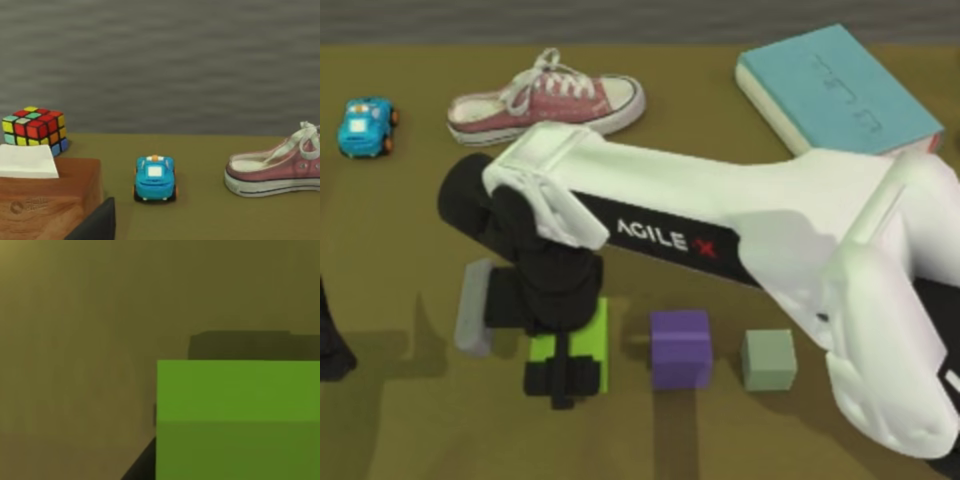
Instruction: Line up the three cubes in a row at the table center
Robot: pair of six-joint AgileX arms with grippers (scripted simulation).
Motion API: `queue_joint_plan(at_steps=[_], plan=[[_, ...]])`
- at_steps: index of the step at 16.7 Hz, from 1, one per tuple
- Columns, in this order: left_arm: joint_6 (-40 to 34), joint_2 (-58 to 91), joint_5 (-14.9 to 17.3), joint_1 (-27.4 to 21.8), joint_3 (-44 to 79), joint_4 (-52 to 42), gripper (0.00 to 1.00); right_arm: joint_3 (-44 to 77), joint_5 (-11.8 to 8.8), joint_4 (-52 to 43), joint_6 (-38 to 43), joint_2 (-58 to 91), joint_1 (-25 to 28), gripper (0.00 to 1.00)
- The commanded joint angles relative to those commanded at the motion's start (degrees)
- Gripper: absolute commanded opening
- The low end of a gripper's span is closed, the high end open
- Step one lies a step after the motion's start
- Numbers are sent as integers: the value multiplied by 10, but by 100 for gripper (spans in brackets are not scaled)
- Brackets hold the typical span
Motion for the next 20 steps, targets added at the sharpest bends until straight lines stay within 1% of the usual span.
queue_joint_plan(at_steps=[11,12,20], plan=[[0,0,0,0,0,0,100,0,0,0,0,0,0,98],[0,0,0,0,0,0,100,0,0,0,0,0,0,100],[0,0,0,0,0,0,100,0,0,0,0,0,-1,100]])
